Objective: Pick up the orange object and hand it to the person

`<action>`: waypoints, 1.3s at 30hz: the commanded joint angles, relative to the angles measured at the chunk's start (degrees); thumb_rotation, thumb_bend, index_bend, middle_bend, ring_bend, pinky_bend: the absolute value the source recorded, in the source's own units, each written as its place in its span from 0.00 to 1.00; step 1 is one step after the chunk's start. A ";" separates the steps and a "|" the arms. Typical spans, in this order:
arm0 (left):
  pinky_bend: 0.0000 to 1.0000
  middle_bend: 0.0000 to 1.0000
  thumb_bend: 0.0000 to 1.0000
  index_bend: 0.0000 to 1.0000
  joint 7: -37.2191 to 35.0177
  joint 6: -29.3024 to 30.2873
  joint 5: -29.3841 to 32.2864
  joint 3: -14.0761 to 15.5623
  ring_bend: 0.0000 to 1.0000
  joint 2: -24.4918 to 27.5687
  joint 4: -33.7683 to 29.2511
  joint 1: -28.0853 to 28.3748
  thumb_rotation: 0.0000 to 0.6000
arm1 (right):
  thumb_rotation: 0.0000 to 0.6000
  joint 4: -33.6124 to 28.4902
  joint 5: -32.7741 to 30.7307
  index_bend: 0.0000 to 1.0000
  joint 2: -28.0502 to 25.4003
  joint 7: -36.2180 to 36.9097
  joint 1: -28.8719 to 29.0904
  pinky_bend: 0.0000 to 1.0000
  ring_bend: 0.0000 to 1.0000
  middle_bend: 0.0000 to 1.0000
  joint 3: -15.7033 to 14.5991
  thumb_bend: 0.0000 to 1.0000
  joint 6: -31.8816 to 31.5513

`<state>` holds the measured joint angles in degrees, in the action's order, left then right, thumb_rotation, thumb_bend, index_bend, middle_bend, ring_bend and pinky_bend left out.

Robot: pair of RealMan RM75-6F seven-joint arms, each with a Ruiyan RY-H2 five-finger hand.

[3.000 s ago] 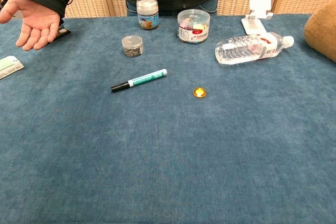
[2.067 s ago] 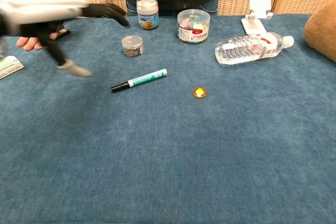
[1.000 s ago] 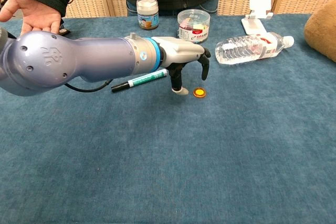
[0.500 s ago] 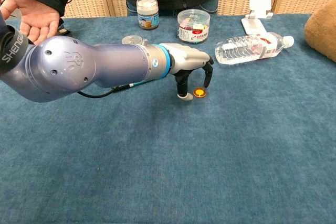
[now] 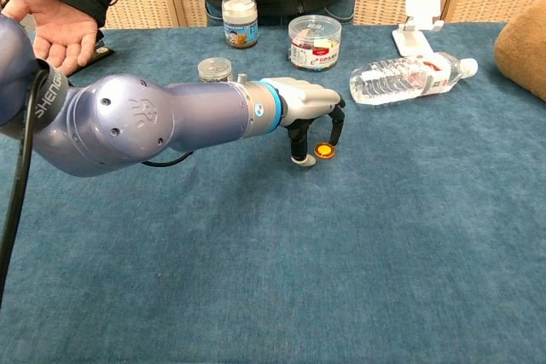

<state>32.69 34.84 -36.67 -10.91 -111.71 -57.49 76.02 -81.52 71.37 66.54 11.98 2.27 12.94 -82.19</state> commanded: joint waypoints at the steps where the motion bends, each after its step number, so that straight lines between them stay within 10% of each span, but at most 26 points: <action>1: 0.00 0.00 0.36 0.49 -0.37 0.25 -0.33 -0.08 0.00 -0.34 0.25 -0.04 1.00 | 1.00 0.00 0.10 0.00 0.00 0.06 -0.02 0.00 0.00 0.00 -0.01 0.00 -0.06; 8: 0.00 0.00 0.39 0.70 -1.46 2.91 -3.70 -0.19 0.00 -0.92 -0.17 -1.05 1.00 | 1.00 -0.12 0.26 0.00 -0.14 0.43 -0.18 0.00 0.00 0.00 0.04 0.00 -0.32; 16: 0.00 0.00 0.40 0.71 -1.87 4.60 -5.30 -0.88 0.00 1.16 -3.81 -2.19 1.00 | 1.00 -0.49 0.67 0.00 -0.40 0.75 -0.44 0.00 0.00 0.00 -0.01 0.00 -0.84; 39: 0.00 0.00 0.39 0.73 -13.09 30.75 -28.83 3.39 0.00 38.63 -33.50 -24.38 1.00 | 1.00 -1.98 2.58 0.00 -0.46 -0.50 -0.27 0.00 0.00 0.00 -0.78 0.00 -1.54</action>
<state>22.69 62.92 -62.85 -9.17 -76.66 -89.06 54.81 -83.44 73.91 66.06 11.55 1.96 12.18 -83.70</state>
